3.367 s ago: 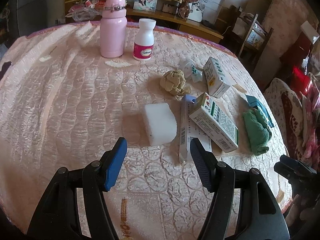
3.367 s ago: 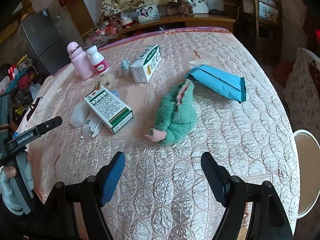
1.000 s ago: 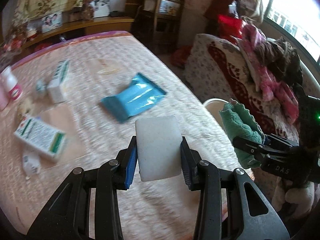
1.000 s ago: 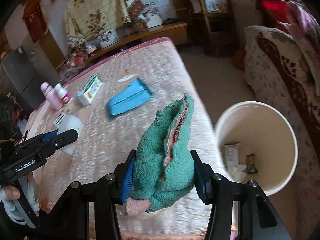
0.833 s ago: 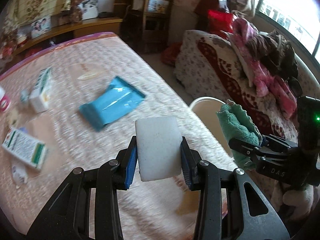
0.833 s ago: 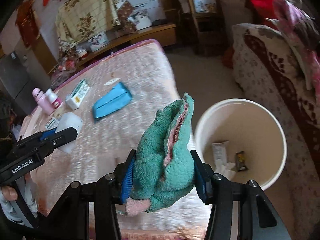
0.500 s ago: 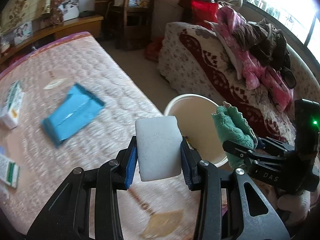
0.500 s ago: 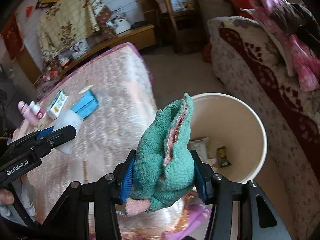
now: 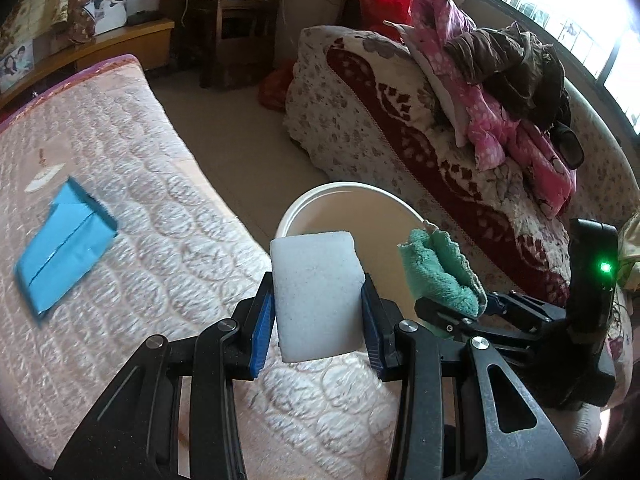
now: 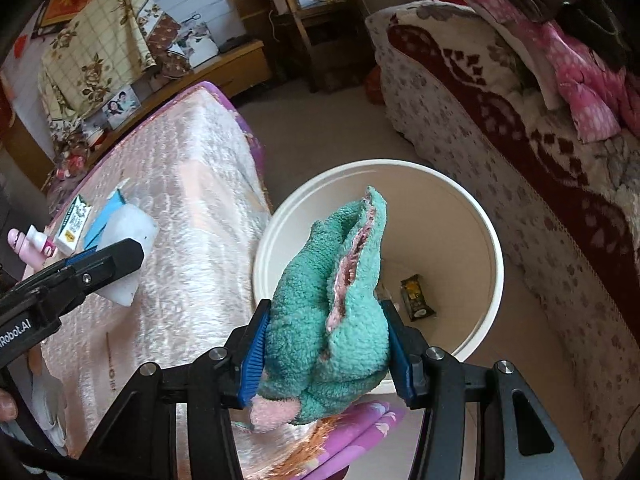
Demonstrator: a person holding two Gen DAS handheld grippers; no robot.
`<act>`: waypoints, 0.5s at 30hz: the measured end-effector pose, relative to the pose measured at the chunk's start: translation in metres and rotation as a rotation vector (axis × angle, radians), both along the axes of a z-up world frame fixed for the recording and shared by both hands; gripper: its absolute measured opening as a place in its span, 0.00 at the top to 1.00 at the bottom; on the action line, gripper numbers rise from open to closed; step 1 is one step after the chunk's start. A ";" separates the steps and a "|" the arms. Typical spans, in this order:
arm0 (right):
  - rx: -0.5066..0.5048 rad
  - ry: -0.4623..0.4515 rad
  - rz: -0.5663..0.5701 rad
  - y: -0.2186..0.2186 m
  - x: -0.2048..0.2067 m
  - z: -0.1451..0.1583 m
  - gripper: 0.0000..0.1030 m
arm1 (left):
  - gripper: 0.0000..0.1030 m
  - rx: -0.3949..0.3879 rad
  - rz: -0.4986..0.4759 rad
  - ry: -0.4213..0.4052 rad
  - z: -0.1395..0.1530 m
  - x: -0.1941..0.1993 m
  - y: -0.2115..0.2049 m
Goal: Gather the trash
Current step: 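Carry foam block and green towel over the white bucket and open both tools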
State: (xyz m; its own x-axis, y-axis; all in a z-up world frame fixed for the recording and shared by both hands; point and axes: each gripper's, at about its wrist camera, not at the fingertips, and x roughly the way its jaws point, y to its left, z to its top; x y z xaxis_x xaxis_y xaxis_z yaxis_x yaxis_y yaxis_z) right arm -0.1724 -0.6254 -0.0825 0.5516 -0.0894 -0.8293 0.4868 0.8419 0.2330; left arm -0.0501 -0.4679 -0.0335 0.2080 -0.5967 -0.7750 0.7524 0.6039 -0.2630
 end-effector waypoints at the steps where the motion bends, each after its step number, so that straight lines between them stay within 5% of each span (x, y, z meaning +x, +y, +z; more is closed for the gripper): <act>1: 0.000 0.002 -0.005 -0.002 0.000 -0.002 0.52 | 0.64 0.000 -0.006 0.000 -0.001 0.000 -0.004; 10: 0.010 0.013 -0.047 -0.017 0.005 -0.016 0.50 | 0.58 -0.006 -0.032 -0.002 -0.008 0.003 -0.023; 13: 0.003 0.014 -0.078 -0.022 0.005 -0.018 0.48 | 0.46 -0.023 -0.043 0.020 -0.011 0.005 -0.026; 15: 0.011 0.010 -0.099 -0.027 0.004 -0.020 0.33 | 0.37 -0.031 -0.042 0.031 -0.013 0.006 -0.025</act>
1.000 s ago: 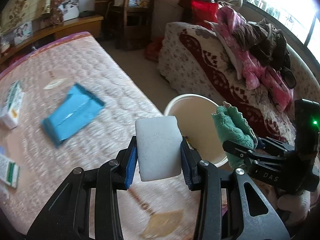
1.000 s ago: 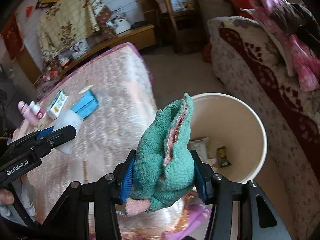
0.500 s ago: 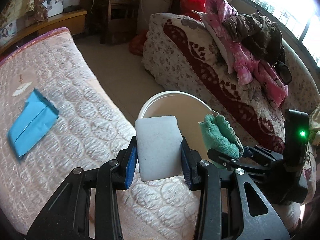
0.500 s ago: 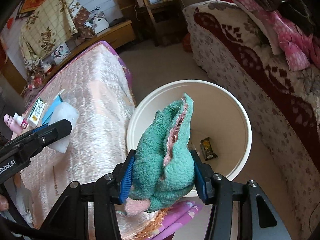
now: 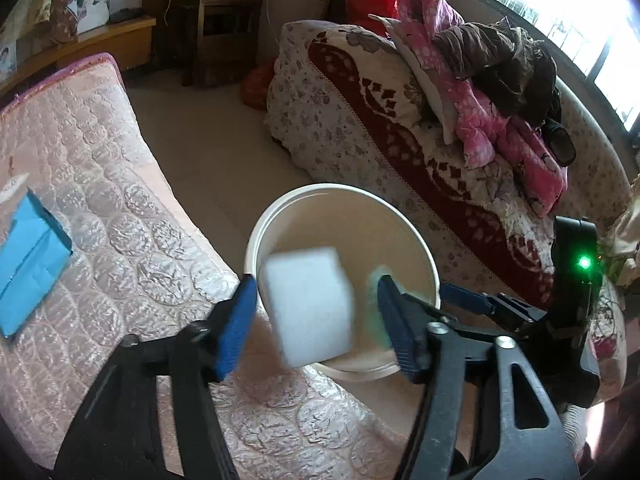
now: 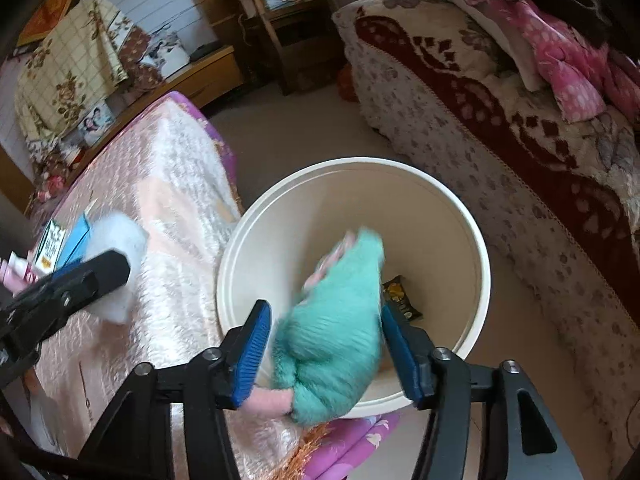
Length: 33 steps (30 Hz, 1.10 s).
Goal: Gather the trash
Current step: 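Carry foam block and green towel over the white bucket and open both tools, then move both tools back over the bed toward the medicine boxes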
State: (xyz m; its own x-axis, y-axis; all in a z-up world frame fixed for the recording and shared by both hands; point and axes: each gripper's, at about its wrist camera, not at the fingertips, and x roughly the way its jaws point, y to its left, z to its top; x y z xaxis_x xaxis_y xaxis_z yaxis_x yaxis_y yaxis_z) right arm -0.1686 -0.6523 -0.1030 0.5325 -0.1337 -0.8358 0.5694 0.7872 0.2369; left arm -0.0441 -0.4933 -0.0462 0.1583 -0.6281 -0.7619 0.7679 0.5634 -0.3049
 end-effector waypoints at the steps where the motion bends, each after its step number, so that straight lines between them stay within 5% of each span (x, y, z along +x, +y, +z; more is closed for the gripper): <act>1: 0.003 -0.003 -0.004 -0.001 -0.001 -0.001 0.26 | 0.37 -0.001 -0.001 0.000 0.000 0.000 0.001; 13: -0.019 0.009 0.022 0.011 -0.002 -0.003 0.23 | 0.36 0.026 0.047 -0.042 0.002 0.002 0.022; 33: -0.152 -0.022 0.116 0.076 0.013 0.043 0.23 | 0.37 0.039 0.207 -0.154 0.026 0.007 0.111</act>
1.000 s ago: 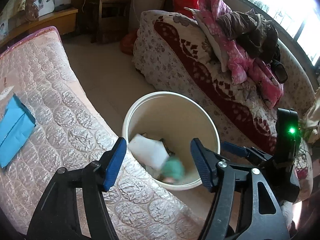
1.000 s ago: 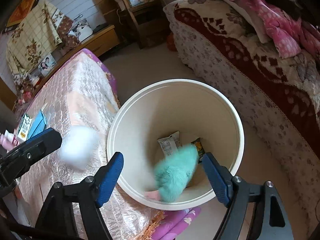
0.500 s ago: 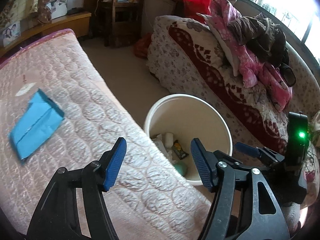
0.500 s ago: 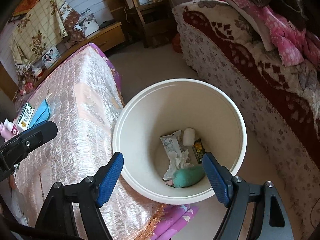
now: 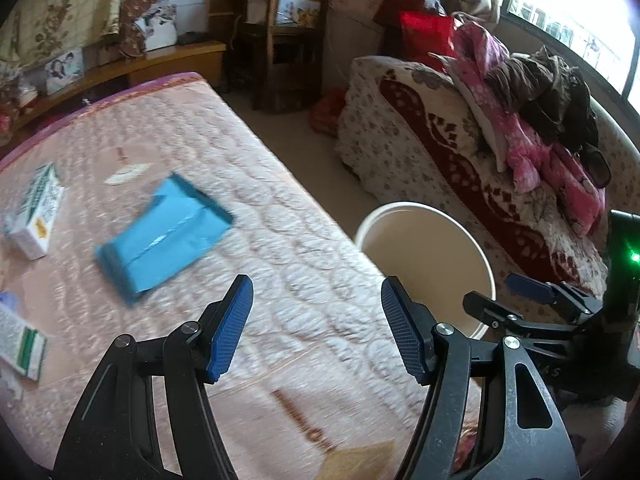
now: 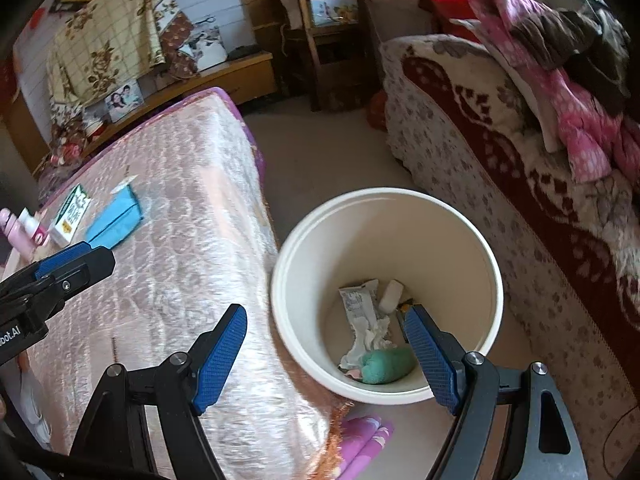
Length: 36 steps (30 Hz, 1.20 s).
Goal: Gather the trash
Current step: 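Move both tools back over the bed toward the medicine boxes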
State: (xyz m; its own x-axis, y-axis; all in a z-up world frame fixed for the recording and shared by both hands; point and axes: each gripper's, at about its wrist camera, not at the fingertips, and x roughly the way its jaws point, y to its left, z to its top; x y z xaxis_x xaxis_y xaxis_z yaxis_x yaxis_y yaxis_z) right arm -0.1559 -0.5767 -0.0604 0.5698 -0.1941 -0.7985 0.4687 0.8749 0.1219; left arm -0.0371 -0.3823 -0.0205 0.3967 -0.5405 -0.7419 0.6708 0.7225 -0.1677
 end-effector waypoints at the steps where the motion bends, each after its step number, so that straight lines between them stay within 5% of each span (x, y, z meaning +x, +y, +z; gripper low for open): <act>1: -0.006 -0.003 0.008 0.005 0.002 0.002 0.23 | 0.37 0.002 0.008 -0.001 0.000 0.001 0.004; 22: -0.061 -0.035 0.203 0.113 0.048 0.030 0.23 | 0.36 0.004 0.241 -0.043 0.015 0.020 0.138; 36: -0.073 0.020 0.385 0.203 0.088 0.019 0.23 | 0.37 0.055 0.422 -0.024 0.001 0.034 0.254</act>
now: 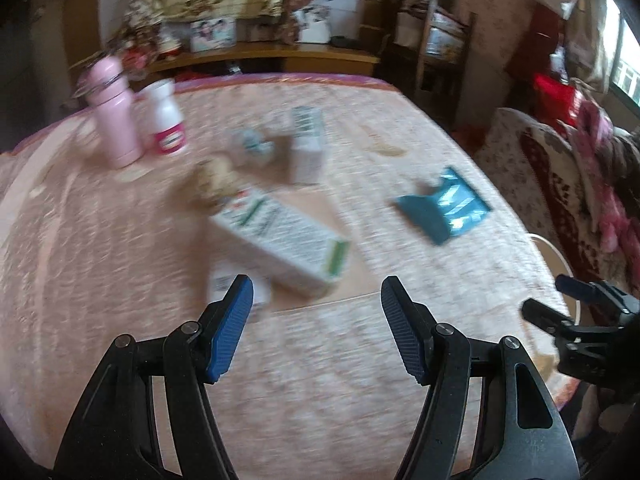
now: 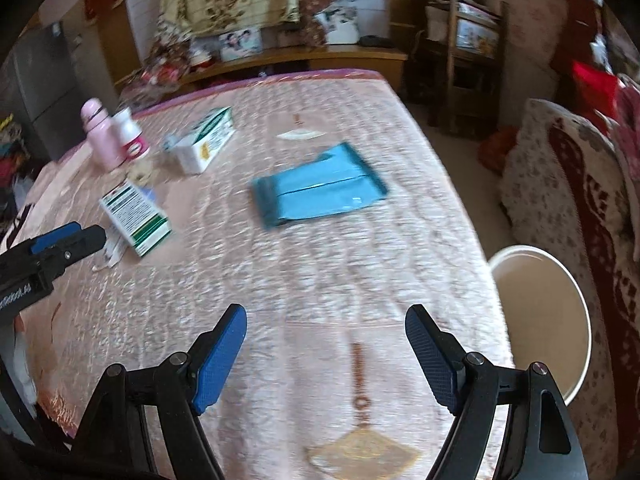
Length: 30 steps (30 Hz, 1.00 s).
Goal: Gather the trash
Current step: 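Move both tools back over the bed toward the medicine boxes, then grasp the white-blue medicine box with the left tool while the right tool grasps the Watermelon Frost box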
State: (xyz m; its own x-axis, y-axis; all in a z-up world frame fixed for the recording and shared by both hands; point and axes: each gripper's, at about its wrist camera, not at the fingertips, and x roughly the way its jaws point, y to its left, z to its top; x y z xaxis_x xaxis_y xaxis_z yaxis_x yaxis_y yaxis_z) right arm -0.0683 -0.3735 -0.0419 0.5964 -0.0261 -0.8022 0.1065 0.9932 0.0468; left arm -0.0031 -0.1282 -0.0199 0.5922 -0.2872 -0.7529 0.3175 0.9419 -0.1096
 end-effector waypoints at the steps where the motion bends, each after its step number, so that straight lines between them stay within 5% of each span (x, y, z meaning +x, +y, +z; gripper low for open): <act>1: 0.000 0.002 0.011 0.004 0.002 0.000 0.23 | 0.37 0.005 0.018 0.008 -0.004 0.002 0.009; 9: 0.032 0.013 0.104 0.039 0.019 -0.005 0.20 | 0.37 0.025 0.098 0.065 -0.027 0.022 0.048; 26: 0.044 0.037 0.113 0.048 0.039 -0.009 0.20 | 0.37 0.098 0.053 0.162 -0.061 0.090 0.024; 30: 0.060 0.038 0.133 0.054 0.047 -0.011 0.20 | 0.56 0.071 0.048 0.165 -0.062 0.098 0.034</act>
